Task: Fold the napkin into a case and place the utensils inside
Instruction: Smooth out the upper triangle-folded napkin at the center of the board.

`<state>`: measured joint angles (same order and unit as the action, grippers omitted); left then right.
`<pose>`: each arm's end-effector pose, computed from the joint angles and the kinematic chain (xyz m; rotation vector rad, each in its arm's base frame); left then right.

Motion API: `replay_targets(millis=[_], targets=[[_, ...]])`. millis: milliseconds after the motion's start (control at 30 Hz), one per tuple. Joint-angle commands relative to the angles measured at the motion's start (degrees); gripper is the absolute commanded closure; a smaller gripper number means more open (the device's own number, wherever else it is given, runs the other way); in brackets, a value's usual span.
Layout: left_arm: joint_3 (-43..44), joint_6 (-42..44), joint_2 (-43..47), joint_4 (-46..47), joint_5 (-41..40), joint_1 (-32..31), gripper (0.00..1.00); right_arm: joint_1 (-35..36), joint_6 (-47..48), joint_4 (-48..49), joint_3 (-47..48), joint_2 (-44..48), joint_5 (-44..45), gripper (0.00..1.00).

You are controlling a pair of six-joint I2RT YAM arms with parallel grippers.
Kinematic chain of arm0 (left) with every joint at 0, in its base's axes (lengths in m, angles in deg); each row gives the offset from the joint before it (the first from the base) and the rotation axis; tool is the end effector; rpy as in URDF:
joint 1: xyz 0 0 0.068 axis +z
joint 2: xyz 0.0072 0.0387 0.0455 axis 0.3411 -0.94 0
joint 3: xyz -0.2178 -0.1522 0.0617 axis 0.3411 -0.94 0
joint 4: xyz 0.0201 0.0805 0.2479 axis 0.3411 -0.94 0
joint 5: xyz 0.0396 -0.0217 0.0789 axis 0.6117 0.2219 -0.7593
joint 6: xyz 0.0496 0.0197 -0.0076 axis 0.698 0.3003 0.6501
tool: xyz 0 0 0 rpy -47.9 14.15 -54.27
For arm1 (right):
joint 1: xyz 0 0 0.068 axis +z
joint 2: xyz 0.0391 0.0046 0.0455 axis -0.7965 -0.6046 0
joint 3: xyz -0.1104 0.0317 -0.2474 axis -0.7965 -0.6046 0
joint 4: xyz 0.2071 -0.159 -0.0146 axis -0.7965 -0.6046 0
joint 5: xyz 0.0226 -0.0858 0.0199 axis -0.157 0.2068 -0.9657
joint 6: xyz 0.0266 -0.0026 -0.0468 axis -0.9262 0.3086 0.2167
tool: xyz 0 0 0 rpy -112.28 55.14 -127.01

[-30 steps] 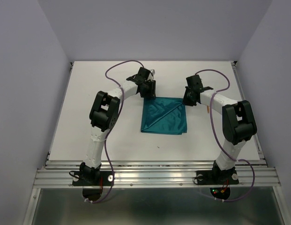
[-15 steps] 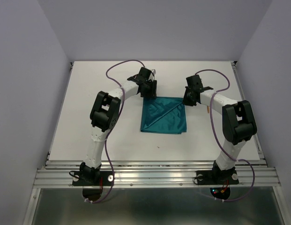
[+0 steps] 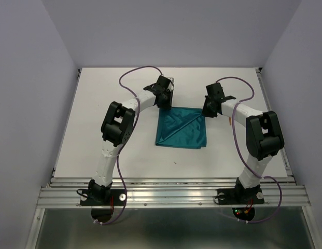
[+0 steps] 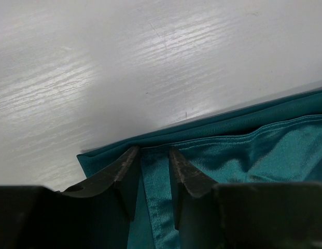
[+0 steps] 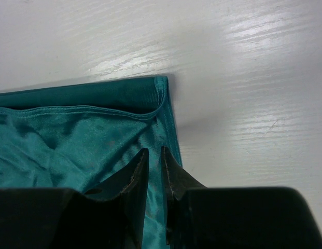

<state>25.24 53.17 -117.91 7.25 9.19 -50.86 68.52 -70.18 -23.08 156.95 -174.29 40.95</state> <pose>0.4420 -0.2694 0.1765 0.3728 2.3818 -0.5269 0.3718 0.0999 0.1898 0.3429 2.5096 0.1455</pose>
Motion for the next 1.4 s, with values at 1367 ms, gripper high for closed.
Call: replay_targets(millis=[1367], targets=[[-0.60,-1.32,7.93,0.40,-2.61,-0.02,1.00,-0.35,0.65,1.20,3.99,-0.17,-1.09,0.56]])
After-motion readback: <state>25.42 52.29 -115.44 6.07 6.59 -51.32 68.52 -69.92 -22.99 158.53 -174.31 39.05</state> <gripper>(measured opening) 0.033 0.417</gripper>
